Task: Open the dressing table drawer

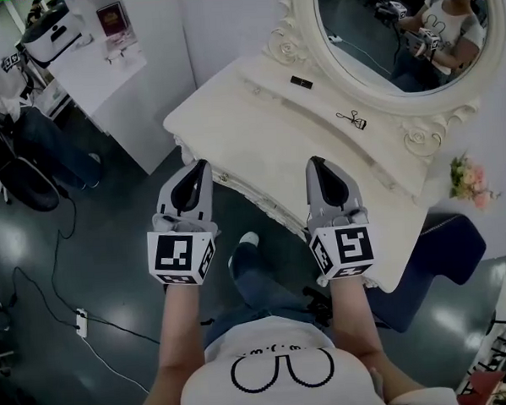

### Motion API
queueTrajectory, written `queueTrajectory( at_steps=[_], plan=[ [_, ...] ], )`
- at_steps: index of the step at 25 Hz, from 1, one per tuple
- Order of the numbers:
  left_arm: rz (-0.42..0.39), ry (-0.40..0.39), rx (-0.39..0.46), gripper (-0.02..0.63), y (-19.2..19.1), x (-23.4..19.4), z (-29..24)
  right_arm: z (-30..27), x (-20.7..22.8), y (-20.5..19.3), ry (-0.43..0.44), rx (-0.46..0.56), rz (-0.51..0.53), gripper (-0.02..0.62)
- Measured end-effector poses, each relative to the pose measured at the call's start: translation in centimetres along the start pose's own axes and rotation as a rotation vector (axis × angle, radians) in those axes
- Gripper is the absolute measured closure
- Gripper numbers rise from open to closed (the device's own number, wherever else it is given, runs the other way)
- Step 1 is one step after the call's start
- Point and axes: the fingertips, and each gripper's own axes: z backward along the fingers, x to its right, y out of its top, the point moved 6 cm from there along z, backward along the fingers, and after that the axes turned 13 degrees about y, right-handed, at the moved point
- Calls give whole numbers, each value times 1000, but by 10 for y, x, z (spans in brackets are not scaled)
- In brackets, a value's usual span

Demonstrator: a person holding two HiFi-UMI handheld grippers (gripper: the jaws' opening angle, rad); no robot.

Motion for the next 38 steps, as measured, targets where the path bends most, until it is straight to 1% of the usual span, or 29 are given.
queueTrajectory(
  at_steps=[3,10,15,21,24,27,34,38],
  plan=[
    [4,-30,-11,607,-6,-8,-37,-29,14,-8,-12,-16,-8,597],
    [-21,-131,-44,607,-13,-23,-142,-98,59,-28,-83,-59,-48,597],
    [-11,-184,-88,607,-31,-31,-212,-142,90,-53,-127,-109,-85,597],
    [-24,-230,-148,607,-50,-43,-267,-188,109,-73,-148,-164,-118,597],
    [-38,-258,-171,607,-58,-44,-286,-199,116,-79,-162,-177,-138,597],
    [-41,-280,-176,607,-62,-45,-302,-206,122,-89,-178,-198,-170,597],
    [-33,-412,-191,607,-74,-52,-343,-221,133,-98,-305,-228,-203,595],
    [-39,-509,-193,607,-79,-63,-372,-232,142,-99,-428,-234,-231,595]
  ],
)
